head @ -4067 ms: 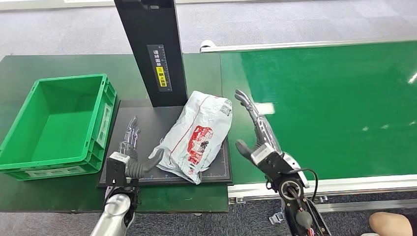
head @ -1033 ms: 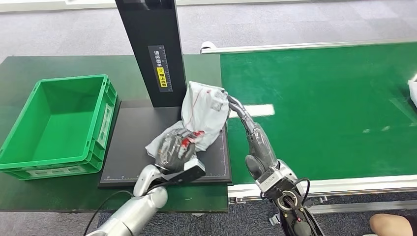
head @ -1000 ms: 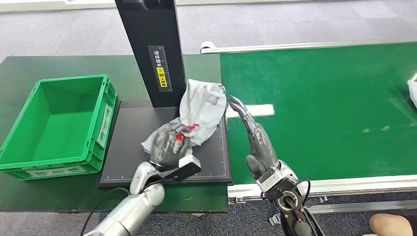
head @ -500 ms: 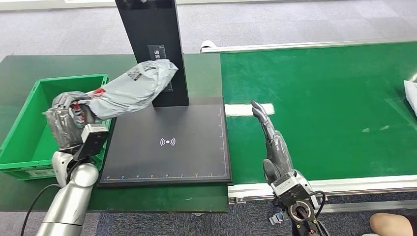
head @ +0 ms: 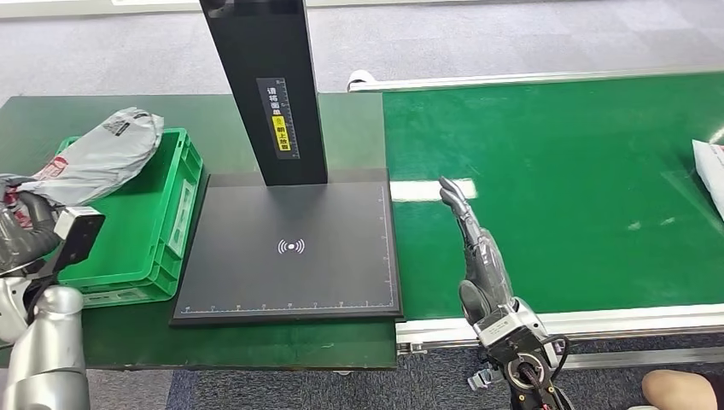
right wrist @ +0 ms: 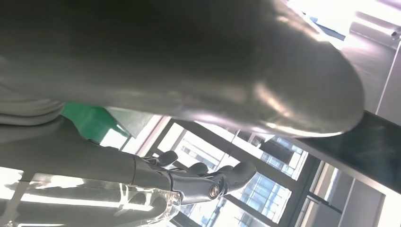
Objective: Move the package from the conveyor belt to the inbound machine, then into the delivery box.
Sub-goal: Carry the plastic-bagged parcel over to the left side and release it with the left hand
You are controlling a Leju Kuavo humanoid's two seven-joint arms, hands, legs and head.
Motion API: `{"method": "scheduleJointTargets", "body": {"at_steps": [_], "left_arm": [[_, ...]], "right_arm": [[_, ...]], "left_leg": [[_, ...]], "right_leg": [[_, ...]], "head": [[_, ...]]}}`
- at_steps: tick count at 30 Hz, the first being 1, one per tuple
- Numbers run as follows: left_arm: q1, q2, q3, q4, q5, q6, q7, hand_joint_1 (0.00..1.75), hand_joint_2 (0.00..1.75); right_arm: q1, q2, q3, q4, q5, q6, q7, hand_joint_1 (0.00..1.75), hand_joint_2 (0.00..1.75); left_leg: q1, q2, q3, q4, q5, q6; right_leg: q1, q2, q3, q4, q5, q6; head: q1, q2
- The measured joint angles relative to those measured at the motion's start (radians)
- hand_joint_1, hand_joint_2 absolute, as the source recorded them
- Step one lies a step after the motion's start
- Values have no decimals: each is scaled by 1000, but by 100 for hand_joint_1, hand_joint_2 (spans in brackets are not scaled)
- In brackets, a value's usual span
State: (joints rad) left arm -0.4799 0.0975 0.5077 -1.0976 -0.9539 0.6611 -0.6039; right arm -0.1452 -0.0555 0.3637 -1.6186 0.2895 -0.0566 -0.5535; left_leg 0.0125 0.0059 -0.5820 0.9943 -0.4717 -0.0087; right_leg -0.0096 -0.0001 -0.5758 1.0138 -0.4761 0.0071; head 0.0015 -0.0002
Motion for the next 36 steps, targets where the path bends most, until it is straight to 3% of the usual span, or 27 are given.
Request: {"method": "scheduleJointTargets", "body": {"at_steps": [3,4,7,8,15,19,22,27,33,36], "left_arm": [[-21,4,70,50,-30,0,-11,175,175],[-26,5,85,65,-37,0,-12,166,175],[-35,6,114,96,-55,0,-16,42,175],[-38,6,119,106,-60,0,-17,7,175],[-52,6,128,163,-56,0,-25,0,175],[-52,10,89,189,80,-8,-33,0,175],[-24,7,3,163,281,-70,-39,0,175],[70,-30,-168,-18,643,-349,-16,0,175],[179,-79,-335,-228,823,-496,-16,0,175],[256,-129,-430,-305,823,-487,-20,0,175]], "right_arm": [[-3,0,0,0,-1,3,1,0,0],[-4,0,1,0,-2,2,2,0,0],[-8,0,1,0,-7,2,4,0,0],[-9,0,1,0,-8,2,5,0,0],[-16,1,1,0,-10,2,5,0,0],[-18,1,1,0,-11,3,4,0,0],[-19,0,1,3,-12,6,4,0,0],[-28,0,0,18,-15,11,4,0,0],[-44,2,0,40,-22,33,12,0,0],[-49,6,1,52,-22,39,22,0,0]], "left_leg": [[0,0,0,0,0,0],[0,0,0,0,0,0],[0,-1,0,0,0,0],[0,-1,0,0,0,0],[0,-1,0,0,0,0],[0,-1,0,0,0,0],[0,-1,0,0,0,0],[-1,-1,-1,0,0,0],[-1,-1,-1,0,0,0],[-1,-1,-1,0,-1,0]], "right_leg": [[0,0,0,0,0,0],[0,0,0,0,0,0],[0,0,0,0,0,0],[0,0,0,0,0,0],[0,0,0,0,0,0],[0,0,0,0,0,0],[0,0,0,0,0,0],[-1,0,0,0,0,0],[-1,0,0,-1,0,0],[-1,0,0,-1,0,0]], "head": [[0,0],[0,0],[0,0],[0,0],[0,0],[0,0],[0,0],[0,0],[0,0],[0,0]]}}
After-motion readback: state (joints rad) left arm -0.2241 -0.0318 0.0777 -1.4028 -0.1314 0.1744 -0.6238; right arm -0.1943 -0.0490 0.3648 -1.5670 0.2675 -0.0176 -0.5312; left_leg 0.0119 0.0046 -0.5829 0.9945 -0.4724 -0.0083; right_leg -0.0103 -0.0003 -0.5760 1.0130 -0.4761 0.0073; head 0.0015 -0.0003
